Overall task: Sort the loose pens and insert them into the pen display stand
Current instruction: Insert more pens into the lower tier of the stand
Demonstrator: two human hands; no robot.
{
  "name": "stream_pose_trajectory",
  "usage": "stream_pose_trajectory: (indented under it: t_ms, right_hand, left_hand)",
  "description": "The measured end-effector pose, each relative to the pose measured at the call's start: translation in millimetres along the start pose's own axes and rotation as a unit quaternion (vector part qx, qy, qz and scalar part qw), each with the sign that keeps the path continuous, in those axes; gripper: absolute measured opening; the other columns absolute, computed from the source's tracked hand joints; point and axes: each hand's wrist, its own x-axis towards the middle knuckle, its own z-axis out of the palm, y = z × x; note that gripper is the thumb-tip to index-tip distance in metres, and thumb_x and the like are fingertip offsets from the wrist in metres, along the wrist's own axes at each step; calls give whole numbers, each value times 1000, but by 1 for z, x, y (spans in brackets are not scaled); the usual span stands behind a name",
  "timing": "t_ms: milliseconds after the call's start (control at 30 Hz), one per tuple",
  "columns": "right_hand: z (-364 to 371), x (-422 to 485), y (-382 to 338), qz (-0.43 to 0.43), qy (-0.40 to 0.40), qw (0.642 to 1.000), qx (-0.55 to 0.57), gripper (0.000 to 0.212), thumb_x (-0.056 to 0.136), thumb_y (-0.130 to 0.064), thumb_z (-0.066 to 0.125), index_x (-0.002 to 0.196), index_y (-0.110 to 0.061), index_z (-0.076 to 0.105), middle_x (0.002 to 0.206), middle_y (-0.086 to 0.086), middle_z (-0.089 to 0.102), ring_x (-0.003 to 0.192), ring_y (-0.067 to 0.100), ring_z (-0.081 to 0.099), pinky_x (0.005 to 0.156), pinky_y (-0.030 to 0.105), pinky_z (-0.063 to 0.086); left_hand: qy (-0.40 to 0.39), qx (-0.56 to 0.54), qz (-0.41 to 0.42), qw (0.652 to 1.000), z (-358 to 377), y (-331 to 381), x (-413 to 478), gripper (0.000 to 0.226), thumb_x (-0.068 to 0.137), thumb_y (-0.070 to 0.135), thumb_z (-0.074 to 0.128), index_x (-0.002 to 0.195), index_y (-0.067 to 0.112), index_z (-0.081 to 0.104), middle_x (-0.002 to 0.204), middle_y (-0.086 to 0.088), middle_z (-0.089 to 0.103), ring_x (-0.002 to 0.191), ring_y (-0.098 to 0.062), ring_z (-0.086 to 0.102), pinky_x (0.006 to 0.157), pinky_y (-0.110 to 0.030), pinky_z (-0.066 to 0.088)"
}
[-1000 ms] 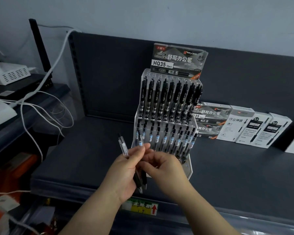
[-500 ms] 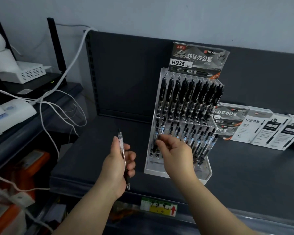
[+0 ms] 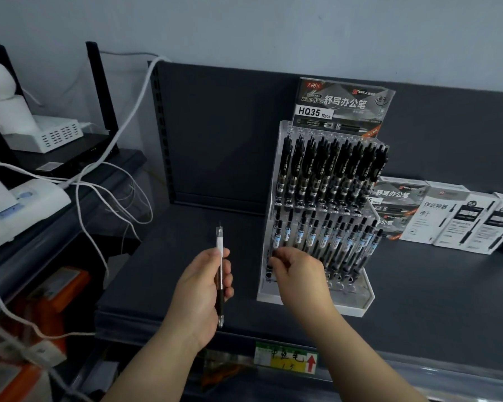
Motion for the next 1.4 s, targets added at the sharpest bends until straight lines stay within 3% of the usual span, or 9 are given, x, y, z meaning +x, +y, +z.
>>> stream_pose_trajectory:
  t_ms: [333, 433, 500, 700, 833, 900, 1100, 1233, 1400]
  right_hand:
    - [-1, -1, -2, 9, 0, 1000, -5, 19, 93, -21, 56, 105, -13, 68, 90, -1, 67, 72, 6, 56, 64, 10, 42]
    - [-4, -9, -2, 23, 28, 999, 34, 2, 89, -24, 61, 88, -24, 59, 86, -5, 61, 72, 5, 56, 63, 13, 44]
    - [-7, -18, -5, 14, 45, 997, 68, 16, 87, -25, 64, 76, -28, 52, 79, -6, 59, 70, 5, 55, 60, 14, 44]
    - [-7, -36, -28, -5, -29, 990, 138, 9, 79, -28, 71, 84, -29, 64, 79, -12, 65, 75, 1, 60, 67, 18, 51]
    - [-13, -34, -26, -1, -29, 989, 143, 12, 84, -24, 66, 79, -34, 63, 75, -11, 68, 73, -1, 62, 66, 16, 52]
    - [-20, -30, -23, 13, -17, 987, 161, 11, 85, -22, 66, 82, -33, 65, 75, -10, 69, 71, 0, 63, 66, 18, 54]
    - [-36, -7, -4, 49, 85, 981, 169, 7, 88, -20, 64, 88, -28, 64, 75, -13, 66, 65, -2, 60, 58, 9, 47]
    - [-26, 0, 5, 51, 58, 992, 103, 15, 90, -21, 60, 104, -18, 65, 77, -16, 61, 66, -5, 57, 57, 4, 44]
    - [-14, -1, 13, 43, 20, 998, 38, 17, 92, -21, 57, 106, -16, 64, 75, -15, 58, 66, -8, 53, 53, 2, 40]
  left_hand:
    - [-35, -35, -15, 999, 0, -2, 5, 15, 89, 17, 56, 93, 8, 67, 77, -1, 57, 72, -12, 54, 66, -28, 46]
    - [-48, -46, -20, 998, 1, -4, 8, 17, 82, 20, 61, 92, 8, 68, 77, 0, 59, 72, -12, 56, 67, -28, 48]
    - [-61, -54, -17, 997, 3, -5, 9, 19, 75, 22, 64, 89, 10, 68, 75, 2, 60, 72, -12, 57, 70, -29, 48]
    - [-106, -53, -6, 993, 16, -9, 6, 16, 68, 20, 68, 81, 12, 65, 71, -4, 63, 74, -21, 60, 72, -34, 51]
    - [-115, -39, 11, 992, 23, -12, 1, 18, 66, 18, 68, 82, 11, 64, 73, -3, 65, 71, -17, 62, 60, -25, 50]
    - [-119, -35, 24, 992, 24, -13, 2, 18, 70, 21, 68, 86, 13, 66, 79, -2, 67, 77, -16, 63, 70, -29, 51]
    - [-79, 156, 42, 984, 24, -35, 30, 11, 90, 13, 60, 98, 20, 63, 96, -1, 66, 94, -17, 62, 85, -31, 49]
    - [-80, 232, 24, 969, 26, -51, 41, 13, 89, 13, 62, 101, 17, 59, 90, -4, 60, 81, -15, 56, 70, -23, 43]
    - [-90, 245, 8, 965, 25, -53, 45, 17, 88, 12, 62, 102, 18, 56, 85, -5, 54, 76, -15, 51, 69, -25, 42]
